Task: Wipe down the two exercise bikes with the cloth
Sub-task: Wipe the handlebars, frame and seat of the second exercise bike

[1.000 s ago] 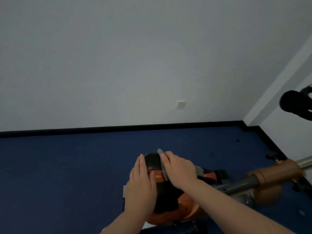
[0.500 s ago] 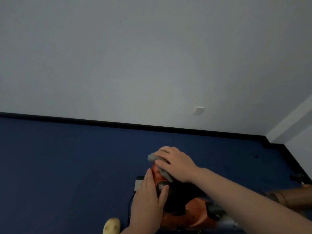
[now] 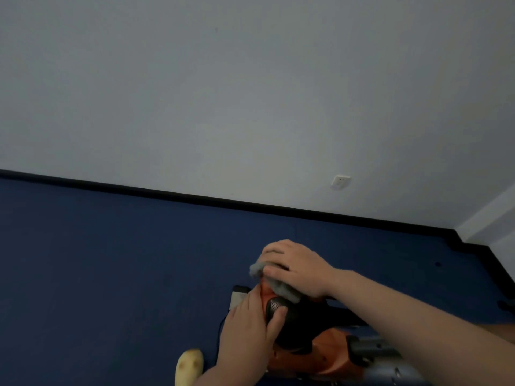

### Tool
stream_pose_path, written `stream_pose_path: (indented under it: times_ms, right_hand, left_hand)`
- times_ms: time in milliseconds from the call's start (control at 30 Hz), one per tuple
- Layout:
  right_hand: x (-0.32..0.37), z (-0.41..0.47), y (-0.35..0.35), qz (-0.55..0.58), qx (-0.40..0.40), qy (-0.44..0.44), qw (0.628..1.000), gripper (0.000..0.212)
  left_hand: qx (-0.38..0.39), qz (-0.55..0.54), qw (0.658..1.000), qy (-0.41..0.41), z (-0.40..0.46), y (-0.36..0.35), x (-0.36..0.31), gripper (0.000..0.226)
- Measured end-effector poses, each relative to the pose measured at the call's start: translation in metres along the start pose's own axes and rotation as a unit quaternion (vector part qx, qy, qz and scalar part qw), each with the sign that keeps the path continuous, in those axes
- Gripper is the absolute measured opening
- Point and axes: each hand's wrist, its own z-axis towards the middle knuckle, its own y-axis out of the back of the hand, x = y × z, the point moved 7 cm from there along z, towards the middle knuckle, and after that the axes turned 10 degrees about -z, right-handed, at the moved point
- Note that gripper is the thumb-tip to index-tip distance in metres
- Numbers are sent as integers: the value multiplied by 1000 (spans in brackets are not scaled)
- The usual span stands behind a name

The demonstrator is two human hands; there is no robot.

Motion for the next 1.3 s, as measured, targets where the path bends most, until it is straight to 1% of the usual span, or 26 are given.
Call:
stream_pose_path:
  times_ms: [67, 133, 200, 233, 267, 333, 400, 433, 467, 533, 567, 600, 633, 667, 733, 800, 833, 867, 900, 967, 1033, 1100, 1133, 1167, 1233, 1300]
  right_hand:
    - [-20, 6, 0, 81, 26, -60, 995, 37]
    - [-29, 22, -1, 125, 90, -137, 979, 31]
    - [-25, 37, -6, 75, 145, -172, 972, 31]
    - [-20, 41, -7, 40, 145, -168, 974, 31]
    - [-15, 40, -7, 8, 124, -155, 980, 33]
    - [-4, 25, -5, -33, 42, -93, 994, 42]
    - [-1, 1, -6, -5, -12, -34, 999, 46]
    - [-9, -12, -8, 39, -25, -42, 998, 42]
    - [-20, -23, -8, 95, -24, -84, 992, 38]
    - [-45, -34, -12, 189, -3, -201, 961, 35]
    - [-52, -34, -13, 197, 5, -260, 945, 37]
    - [-53, -30, -11, 174, 6, -305, 937, 39]
    - [-50, -26, -9, 114, 6, -329, 937, 39]
    - [-42, -22, -6, 65, -8, -342, 937, 39]
    - [-24, -22, 1, 32, -94, -343, 934, 42]
    - [1, -27, 2, -16, -158, -270, 950, 45]
    - [7, -34, 1, -16, -165, -241, 956, 47]
    - [5, -43, 1, -10, -153, -237, 959, 49]
    - [-4, -54, 0, -4, -138, -261, 956, 49]
    - [-30, -81, -1, -11, -114, -335, 935, 50]
    - [-50, -92, -2, -3, -56, -397, 916, 54]
    - [-52, -80, -2, 2, -11, -419, 908, 41]
    - [-44, -68, -1, -17, -5, -417, 909, 33]
    - [-33, -59, -3, -38, -14, -426, 904, 31]
    - [-8, -50, -5, -58, -100, -458, 881, 41]
    - [14, -57, -5, -34, -179, -460, 869, 50]
  left_hand:
    - [0, -6, 1000, 1, 1, 0, 0, 59]
    - [2, -8, 1000, 2, 0, 0, 0, 58]
    - [3, -13, 1000, 1, -1, -2, 3, 61]
    - [4, -13, 1000, -1, -1, -2, 4, 62]
    - [5, -15, 1000, -4, -1, -3, 4, 63]
    - [9, -25, 1000, -10, 0, -4, 4, 66]
    - [15, -20, 1000, -4, 1, -6, 6, 71]
    - [20, -18, 1000, 7, 2, -7, 9, 75]
    - [24, -25, 999, 17, 2, -8, 11, 79]
    - [28, -53, 998, 11, 1, -8, 9, 81]
    - [29, -62, 998, -3, 0, -6, 7, 79]
    - [28, -65, 997, -20, 0, -4, 4, 78]
    - [26, -63, 997, -39, 0, -3, 2, 77]
    - [23, -56, 996, -60, 1, -1, 0, 76]
    - [28, -44, 994, -95, 6, 1, -2, 76]
    - [45, -51, 991, -114, 12, 3, -1, 78]
    - [52, -59, 989, -122, 15, 4, 0, 78]
    - [56, -72, 988, -125, 17, 7, 2, 78]
    - [57, -89, 987, -124, 20, 10, 3, 78]
    - [63, -116, 983, -126, 26, 11, 2, 77]
    - [78, -109, 982, -136, 30, 10, -3, 75]
    - [93, -103, 979, -147, 37, 10, -7, 69]
    - [100, -110, 978, -146, 41, 11, -8, 66]
    - [106, -121, 977, -143, 45, 12, -9, 63]
    - [122, -136, 973, -144, 53, 12, -11, 56]
    - [138, -142, 967, -160, 62, 13, -14, 46]
